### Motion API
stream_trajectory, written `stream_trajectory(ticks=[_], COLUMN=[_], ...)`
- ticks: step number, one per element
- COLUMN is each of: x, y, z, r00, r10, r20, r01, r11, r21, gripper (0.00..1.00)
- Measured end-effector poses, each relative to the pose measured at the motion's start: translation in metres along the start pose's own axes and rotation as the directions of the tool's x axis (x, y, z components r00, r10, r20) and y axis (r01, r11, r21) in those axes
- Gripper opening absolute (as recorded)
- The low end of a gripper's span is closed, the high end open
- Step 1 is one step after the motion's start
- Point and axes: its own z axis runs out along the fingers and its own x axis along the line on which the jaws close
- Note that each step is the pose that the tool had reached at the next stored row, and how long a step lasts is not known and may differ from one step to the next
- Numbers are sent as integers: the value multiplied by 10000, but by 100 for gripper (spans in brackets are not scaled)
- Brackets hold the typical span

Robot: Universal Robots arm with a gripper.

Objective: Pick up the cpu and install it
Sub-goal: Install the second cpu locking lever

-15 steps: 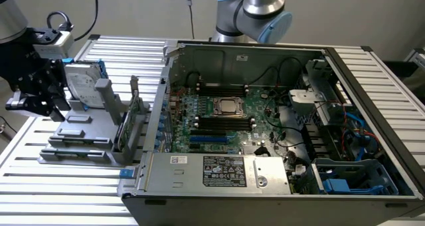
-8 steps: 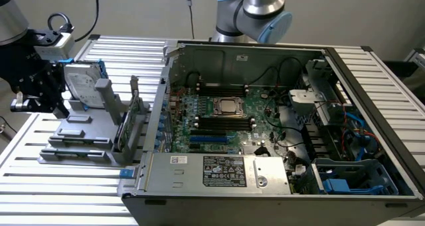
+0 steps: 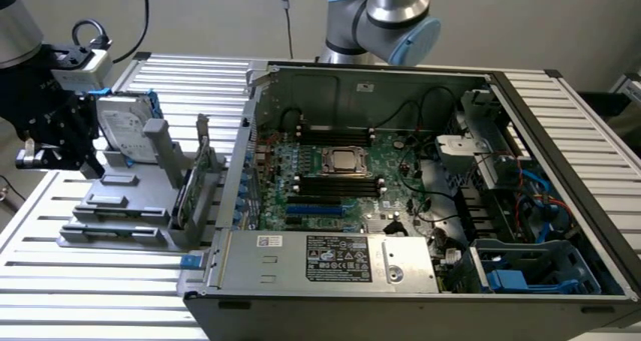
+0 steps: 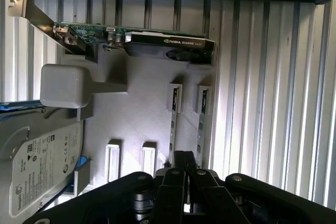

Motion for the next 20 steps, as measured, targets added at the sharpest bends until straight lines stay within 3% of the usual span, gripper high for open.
stream_trajectory(ticks=[6,20], x=[2,98], y=[40,350], z=[-44,-197], r00=[10000,10000], r10=[0,1], r20=[-9,-27], r01=[0,-1], r11=[10000,10000], r21=[1,1], gripper=[11,11])
